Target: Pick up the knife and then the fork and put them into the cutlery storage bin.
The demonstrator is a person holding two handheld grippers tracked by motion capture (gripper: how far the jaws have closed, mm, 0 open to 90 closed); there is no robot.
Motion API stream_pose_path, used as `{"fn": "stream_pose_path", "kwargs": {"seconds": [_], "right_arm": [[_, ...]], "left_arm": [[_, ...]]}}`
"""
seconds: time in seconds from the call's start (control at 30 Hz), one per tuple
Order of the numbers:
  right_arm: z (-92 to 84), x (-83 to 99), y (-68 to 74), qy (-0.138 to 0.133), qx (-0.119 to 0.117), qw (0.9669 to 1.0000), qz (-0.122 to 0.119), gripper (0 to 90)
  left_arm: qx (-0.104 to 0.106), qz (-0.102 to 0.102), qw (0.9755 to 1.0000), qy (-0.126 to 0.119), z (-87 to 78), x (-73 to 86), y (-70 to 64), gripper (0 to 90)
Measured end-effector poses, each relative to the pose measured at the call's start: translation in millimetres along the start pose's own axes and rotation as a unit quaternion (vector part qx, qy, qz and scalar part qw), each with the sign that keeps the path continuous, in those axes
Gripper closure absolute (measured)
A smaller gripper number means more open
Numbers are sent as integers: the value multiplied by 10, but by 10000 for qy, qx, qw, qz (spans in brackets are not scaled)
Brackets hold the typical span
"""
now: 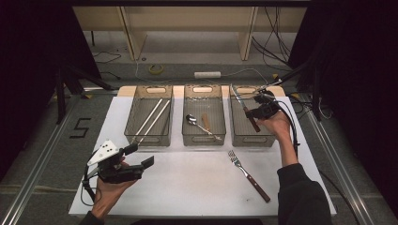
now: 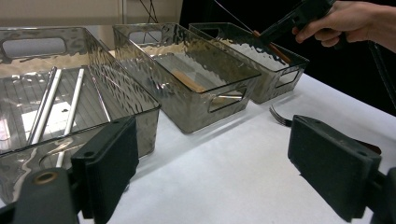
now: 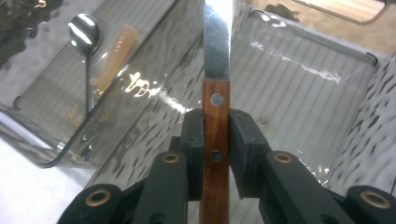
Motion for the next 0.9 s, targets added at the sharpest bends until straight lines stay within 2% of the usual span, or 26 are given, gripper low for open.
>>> {"fn": "stream_pose_path", "kwargs": {"seconds": [0.1, 0.6, 0.67, 0.77, 0.9], "right_arm": [[41, 21, -31, 34, 62, 9999, 127, 774], [213, 99, -71, 250, 209, 9984, 471, 763], [238, 106, -54, 291, 96, 9980, 548, 695], [222, 87, -39, 227, 69, 9980, 588, 593], [146, 76, -11, 157, 83, 9990, 399, 526]], "left_arm": [[5, 5, 10000, 8, 2, 2, -3, 160], [-13, 8, 10000, -14, -1, -2, 0, 159], [-20, 20, 10000, -28, -6, -6, 0, 159], [-23, 12, 10000, -32, -7, -5, 5, 160], [-23, 18, 10000, -34, -9, -6, 4, 160]]}}
Point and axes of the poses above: each handheld gripper's, and its own axes: z roughly forward along the jaws, x roughly out of its underside, y roughly to its left, the point moved 8 cm from there along z, roughly forward along the jaws, and after that the axes turned 1 degree about z, right-handed, at the moved point
